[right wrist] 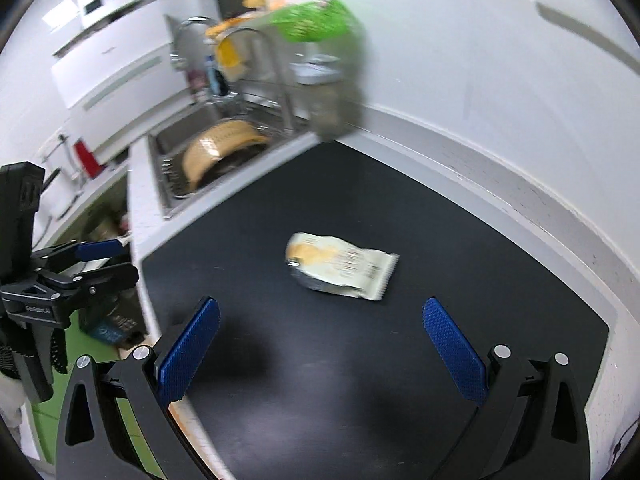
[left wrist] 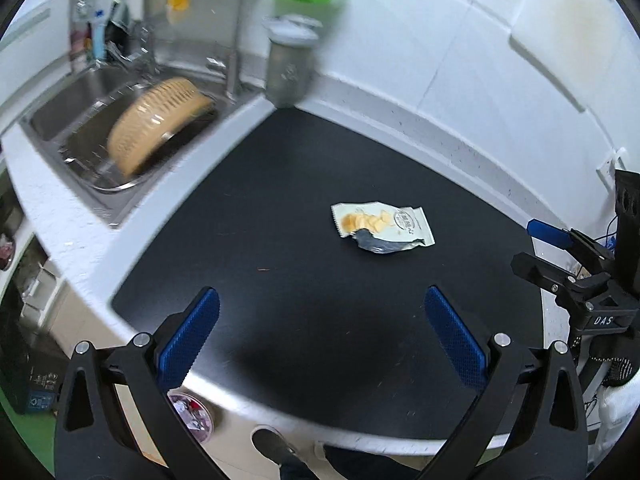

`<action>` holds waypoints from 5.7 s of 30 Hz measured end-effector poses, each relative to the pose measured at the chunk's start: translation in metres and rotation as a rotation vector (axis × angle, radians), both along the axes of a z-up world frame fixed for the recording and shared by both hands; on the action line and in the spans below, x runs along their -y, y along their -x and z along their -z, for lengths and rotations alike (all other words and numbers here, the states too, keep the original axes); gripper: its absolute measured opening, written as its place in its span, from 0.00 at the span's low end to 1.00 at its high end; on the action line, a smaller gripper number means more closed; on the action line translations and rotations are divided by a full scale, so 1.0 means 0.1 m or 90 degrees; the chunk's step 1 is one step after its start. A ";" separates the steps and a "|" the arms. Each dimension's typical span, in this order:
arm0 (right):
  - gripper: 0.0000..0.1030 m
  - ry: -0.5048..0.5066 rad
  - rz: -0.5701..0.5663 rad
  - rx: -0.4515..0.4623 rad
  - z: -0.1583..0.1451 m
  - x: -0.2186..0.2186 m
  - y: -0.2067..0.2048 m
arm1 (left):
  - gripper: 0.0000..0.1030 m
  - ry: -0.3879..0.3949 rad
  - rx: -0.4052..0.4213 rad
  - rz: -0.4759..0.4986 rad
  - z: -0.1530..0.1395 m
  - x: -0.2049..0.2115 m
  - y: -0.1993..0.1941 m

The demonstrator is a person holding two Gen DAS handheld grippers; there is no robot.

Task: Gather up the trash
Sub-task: 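Move both tools back over the counter, then close the right tool on the chip bag while the left tool grips its other end, then carry the chip bag with both tools over the pink wastebasket, then open both tools to drop the chip bag into the wastebasket, then move both tools back over the empty counter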

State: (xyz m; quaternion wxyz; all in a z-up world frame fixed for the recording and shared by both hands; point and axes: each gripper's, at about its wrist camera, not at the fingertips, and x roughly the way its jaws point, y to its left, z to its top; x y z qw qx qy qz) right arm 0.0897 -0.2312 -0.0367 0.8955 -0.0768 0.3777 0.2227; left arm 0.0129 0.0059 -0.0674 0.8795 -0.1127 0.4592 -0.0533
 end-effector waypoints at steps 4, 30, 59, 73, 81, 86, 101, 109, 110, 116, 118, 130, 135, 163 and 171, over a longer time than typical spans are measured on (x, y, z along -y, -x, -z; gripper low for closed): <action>0.95 0.009 0.018 -0.033 0.18 0.16 -0.24 | 0.97 0.021 -0.037 0.003 0.22 0.13 -0.29; 0.94 0.199 -0.395 -0.078 0.83 -0.19 -1.30 | 0.96 -0.152 -0.058 0.427 1.05 0.67 -1.49; 0.56 0.182 -0.439 -0.081 0.73 -0.21 -1.16 | 0.26 -0.129 -0.013 0.392 0.85 0.63 -1.55; 0.56 0.188 -0.614 -0.020 0.43 -1.42 -0.14 | 0.26 -0.175 -0.040 0.200 0.46 -0.40 -0.14; 0.56 0.201 -0.790 -0.022 0.67 -2.60 0.86 | 0.26 -0.178 -0.083 0.027 0.49 -1.31 1.25; 0.56 0.220 -0.893 -0.046 0.99 -3.30 1.48 | 0.26 -0.164 -0.121 -0.070 0.68 -1.75 2.13; 0.56 0.320 -0.950 -0.188 3.14 -4.39 2.08 | 0.26 -0.019 -0.196 -0.194 2.76 -2.63 3.31; 0.56 0.355 -0.916 -0.235 4.79 -4.45 1.88 | 0.26 0.039 -0.220 -0.208 4.49 -2.83 3.31; 0.57 0.360 -0.912 -0.238 5.01 -4.45 1.83 | 0.27 0.042 -0.223 -0.212 4.70 -2.84 3.30; 0.62 0.364 -0.883 -0.250 5.76 -4.43 1.62 | 0.36 0.066 -0.242 -0.222 5.49 -2.86 3.25; 0.64 0.367 -0.875 -0.253 5.89 -4.42 1.55 | 0.36 0.069 -0.250 -0.227 5.68 -2.88 3.25; 0.94 0.349 -0.797 -0.263 6.11 -4.33 1.29 | 0.97 0.090 -0.256 -0.294 5.82 -3.06 3.35; 0.94 0.337 -0.762 -0.261 5.96 -4.37 1.24 | 0.97 0.104 -0.260 -0.334 5.61 -3.14 3.40; 0.94 0.065 -0.479 -0.155 1.35 -3.43 1.46 | 0.97 0.013 -0.063 -0.412 0.91 -2.19 2.99; 0.94 0.018 -0.324 -0.067 0.44 -2.48 1.03 | 0.97 0.006 0.000 -0.295 0.11 -1.63 2.14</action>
